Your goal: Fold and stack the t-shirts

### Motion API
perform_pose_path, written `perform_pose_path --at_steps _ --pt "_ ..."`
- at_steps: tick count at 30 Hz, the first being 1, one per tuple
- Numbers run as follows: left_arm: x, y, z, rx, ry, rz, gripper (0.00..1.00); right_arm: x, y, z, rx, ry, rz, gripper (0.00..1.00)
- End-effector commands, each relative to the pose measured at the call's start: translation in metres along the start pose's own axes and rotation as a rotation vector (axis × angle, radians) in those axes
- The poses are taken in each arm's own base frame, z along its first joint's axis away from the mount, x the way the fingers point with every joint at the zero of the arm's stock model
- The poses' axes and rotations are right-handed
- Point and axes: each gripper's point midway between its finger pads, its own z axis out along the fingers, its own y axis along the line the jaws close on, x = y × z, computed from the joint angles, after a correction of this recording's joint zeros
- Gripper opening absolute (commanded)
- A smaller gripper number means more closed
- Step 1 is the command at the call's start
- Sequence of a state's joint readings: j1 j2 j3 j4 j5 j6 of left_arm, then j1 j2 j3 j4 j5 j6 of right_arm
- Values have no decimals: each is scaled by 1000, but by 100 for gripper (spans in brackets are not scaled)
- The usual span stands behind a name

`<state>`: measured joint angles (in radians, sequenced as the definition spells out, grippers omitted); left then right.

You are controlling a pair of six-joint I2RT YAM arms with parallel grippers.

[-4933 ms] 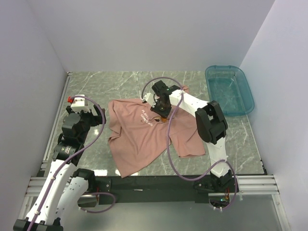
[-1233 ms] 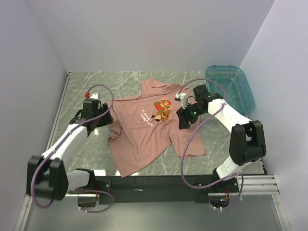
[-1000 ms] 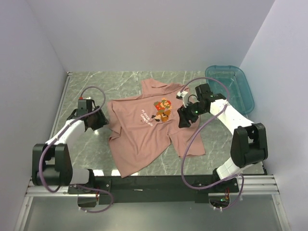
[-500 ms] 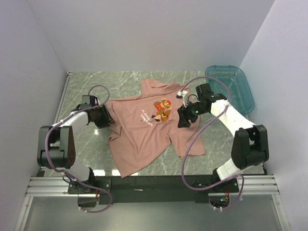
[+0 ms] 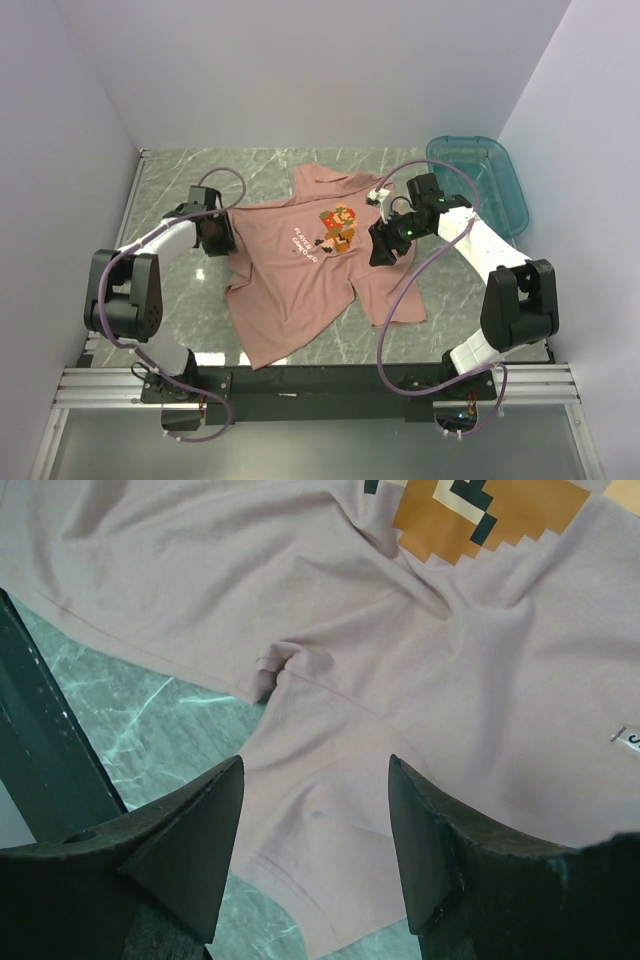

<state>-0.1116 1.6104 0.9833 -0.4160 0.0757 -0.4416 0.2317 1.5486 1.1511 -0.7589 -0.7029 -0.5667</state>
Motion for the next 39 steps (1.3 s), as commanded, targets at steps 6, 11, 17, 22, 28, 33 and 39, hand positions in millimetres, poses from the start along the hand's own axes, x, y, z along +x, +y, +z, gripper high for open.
perform_pose_path --at_steps 6,11,17,22,28,33,39 --pt "0 -36 3 42 26 125 7 -8 6 -7 -13 -27 -23 66" --pt "4 -92 -7 101 4 214 1 -7 6 -7 -14 -26 -20 66" --pt "26 -138 -5 113 37 291 27 -7 5 -8 -13 -27 -19 66" --pt "19 -139 -13 45 -32 309 45 -7 5 -8 -14 -28 -14 66" --pt "-6 -126 -57 32 -209 260 58 -6 4 -8 -15 -25 -13 66" --pt "-3 -109 -51 72 -188 171 55 -5 5 -7 -22 -22 -7 66" --pt "12 -89 -19 145 -77 29 52 -6 5 -8 -19 -24 -12 66"
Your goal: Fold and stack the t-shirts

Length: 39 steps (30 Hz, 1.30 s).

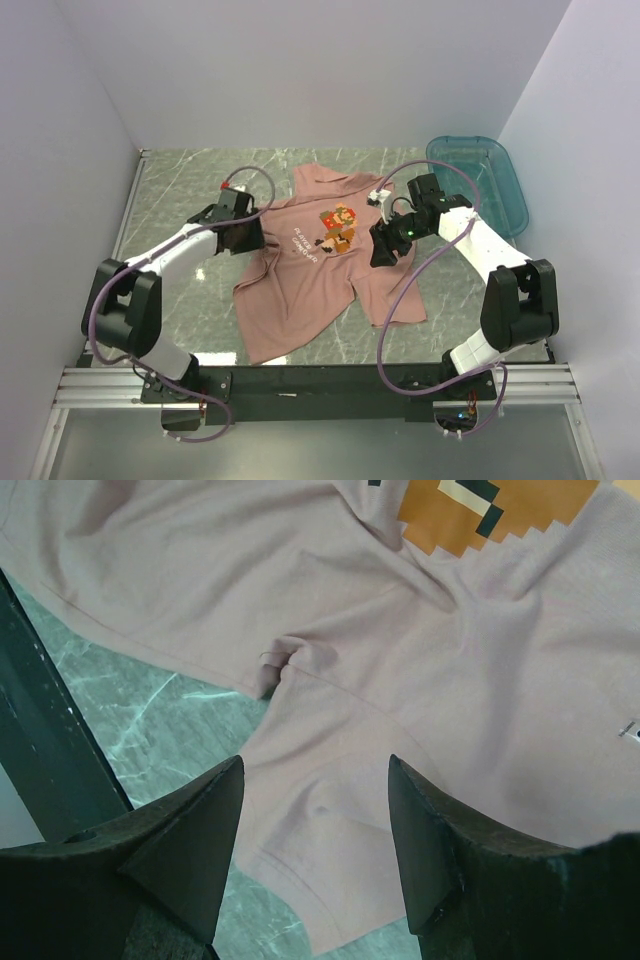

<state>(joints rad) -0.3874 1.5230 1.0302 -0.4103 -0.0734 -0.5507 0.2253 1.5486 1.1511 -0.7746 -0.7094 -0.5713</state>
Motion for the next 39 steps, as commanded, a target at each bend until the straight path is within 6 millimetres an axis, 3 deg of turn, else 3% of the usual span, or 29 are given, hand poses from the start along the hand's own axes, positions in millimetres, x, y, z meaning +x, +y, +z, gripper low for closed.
perform_pose_path --at_steps 1,3,9,13,17,22,26,30,33,36,38,39 --pt "7 -1 14 102 32 -116 51 -8 4 -6 -13 -29 -21 66" --pt "7 5 18 119 41 -165 52 -8 4 -6 -12 -28 -21 66" --pt "-20 37 30 120 -28 -308 52 -6 3 -5 -16 -23 -18 66" --pt "-32 43 43 126 -23 -325 51 -5 3 -4 -18 -19 -16 66" --pt "-27 43 65 127 49 -320 50 -6 2 -5 -17 -21 -18 66" --pt "-34 34 73 167 61 -313 46 -5 2 -5 -17 -20 -15 66" --pt "-59 26 62 187 8 -296 20 -5 2 -4 -20 -18 -14 66" --pt "-103 9 37 232 -76 -262 18 -5 1 -4 -18 -17 -14 66" --pt "-127 -3 23 267 -114 -237 8 -3 0 -3 -21 -12 -9 66" --pt "-144 -21 18 347 -120 -213 7 -3 0 -2 -22 -8 -6 66" --pt "-144 -31 26 397 -79 -213 7 -2 0 -2 -21 -7 -7 66" --pt "-153 -38 25 420 -90 -205 7 -2 0 -2 -20 -6 -7 66"
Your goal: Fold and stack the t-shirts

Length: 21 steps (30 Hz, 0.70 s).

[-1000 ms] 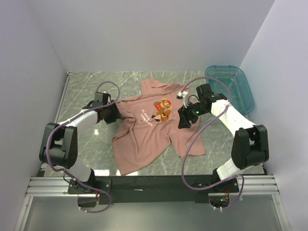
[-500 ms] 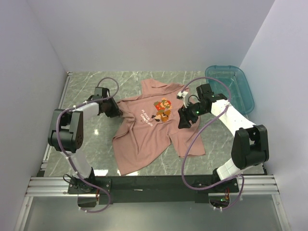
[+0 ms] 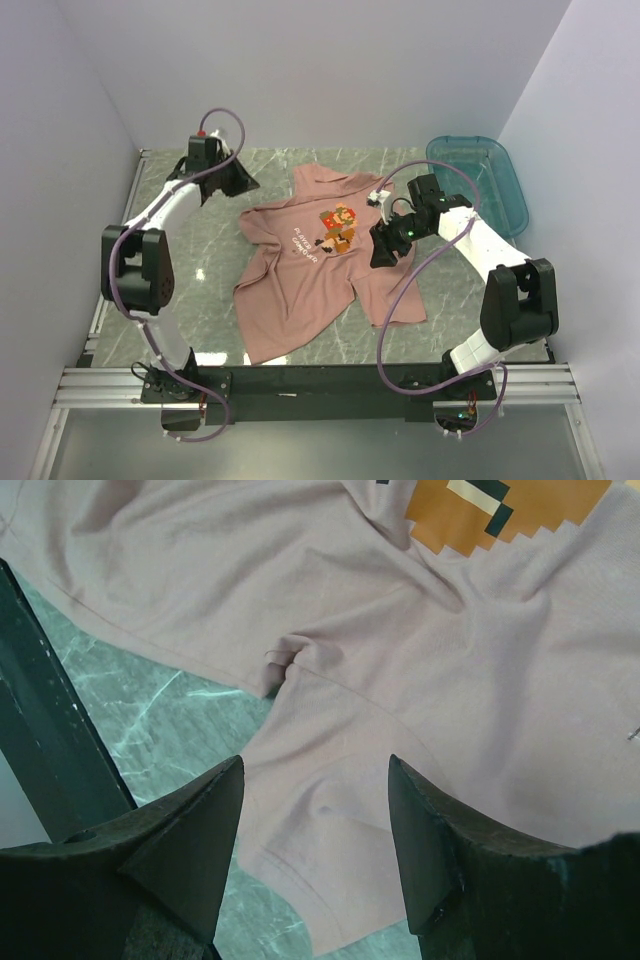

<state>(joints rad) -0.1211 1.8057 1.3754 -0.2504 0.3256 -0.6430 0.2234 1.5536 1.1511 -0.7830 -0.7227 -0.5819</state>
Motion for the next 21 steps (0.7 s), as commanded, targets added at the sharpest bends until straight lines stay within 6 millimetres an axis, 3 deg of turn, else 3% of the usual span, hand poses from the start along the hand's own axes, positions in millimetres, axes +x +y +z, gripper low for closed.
perform_pose_path --at_steps 1,4,6,7,8,9,10,11,12,13,14,16,17,21 --pt "-7 -28 12 112 45 25 7 -4 -2 -3 -3 -8 -5 66" --pt "-14 -31 17 81 26 31 11 -3 -2 -3 -2 -7 -5 66" --pt "-16 -26 6 41 -9 36 23 -3 -3 -4 -2 -9 -1 66" --pt "-15 -22 1 18 -26 37 37 -3 -3 -4 -1 -9 -2 66" --pt "-2 -2 -1 -47 -26 28 43 -3 -3 -4 -1 -9 0 66" --pt "2 5 -8 -71 -41 29 47 -2 -3 -4 -1 -6 0 66" --pt "-4 -2 -25 -56 -95 41 53 -2 -4 -3 -3 -7 4 66" --pt "19 21 -27 -102 -70 24 55 -2 -4 -2 -7 -4 3 66" --pt "20 18 -40 -89 -98 15 56 -1 -4 -2 -8 -2 4 66" --pt "25 22 -43 -82 -107 10 56 -1 -5 -1 -9 0 6 66" --pt "48 39 -42 -106 -66 -14 56 -1 -5 -1 -10 -1 6 66" --pt "58 44 -45 -99 -66 -32 55 0 -5 -1 -12 2 9 66" --pt "73 55 -43 -115 -40 -48 54 0 -4 0 -14 3 10 66" --pt "94 71 -32 -129 0 -81 52 -1 -4 -2 -9 -1 8 66"
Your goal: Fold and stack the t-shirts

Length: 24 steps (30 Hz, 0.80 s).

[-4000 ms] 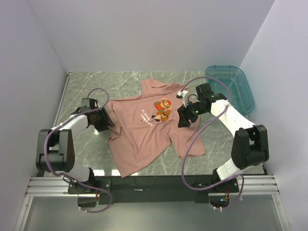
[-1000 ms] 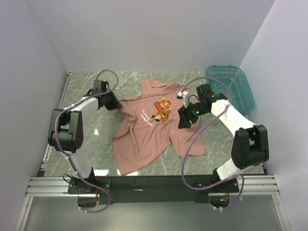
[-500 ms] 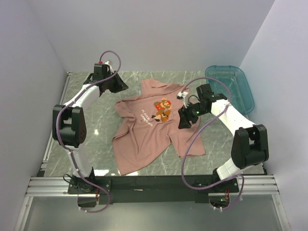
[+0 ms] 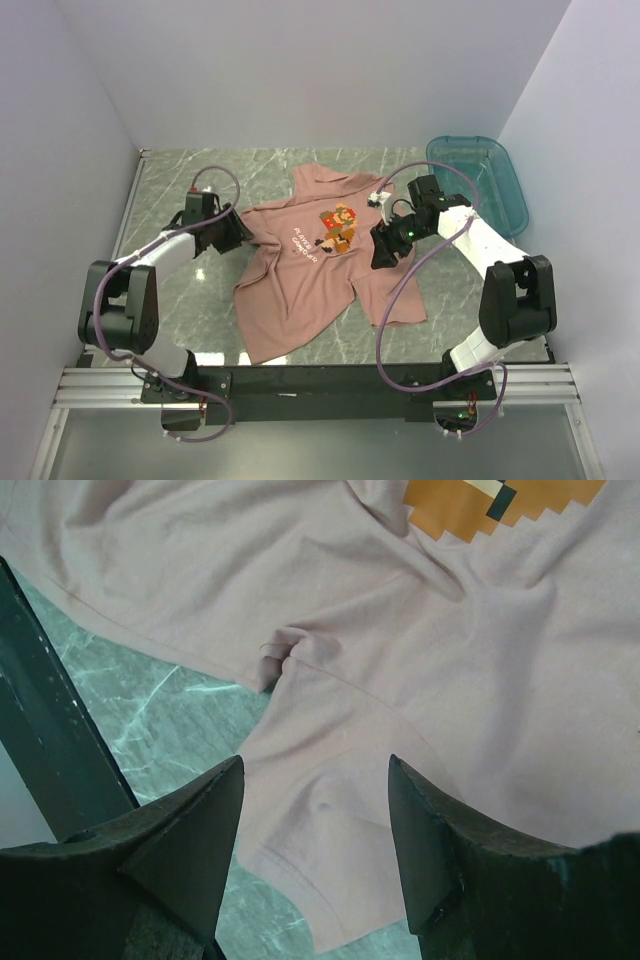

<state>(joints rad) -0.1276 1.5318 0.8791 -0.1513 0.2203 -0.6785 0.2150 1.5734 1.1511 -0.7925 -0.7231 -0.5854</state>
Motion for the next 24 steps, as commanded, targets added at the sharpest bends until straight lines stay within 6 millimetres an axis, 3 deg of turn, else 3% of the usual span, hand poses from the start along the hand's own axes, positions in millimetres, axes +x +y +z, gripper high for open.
perform_pose_path --at_steps 1,6,16,21,24 --pt "-3 2 12 17 -30 -21 52 -7 -1 -4 -2 -18 -12 66" --pt "-2 11 33 -20 7 -9 51 -7 -1 -5 -2 -18 -15 66" --pt "-23 -2 61 -1 11 2 47 -6 -1 -4 -8 -15 -14 66" --pt "-31 -9 70 19 16 8 32 -5 -1 -3 -10 -10 -12 66" --pt "-43 -23 67 58 -5 11 15 -4 -2 -2 -11 -7 -7 66"
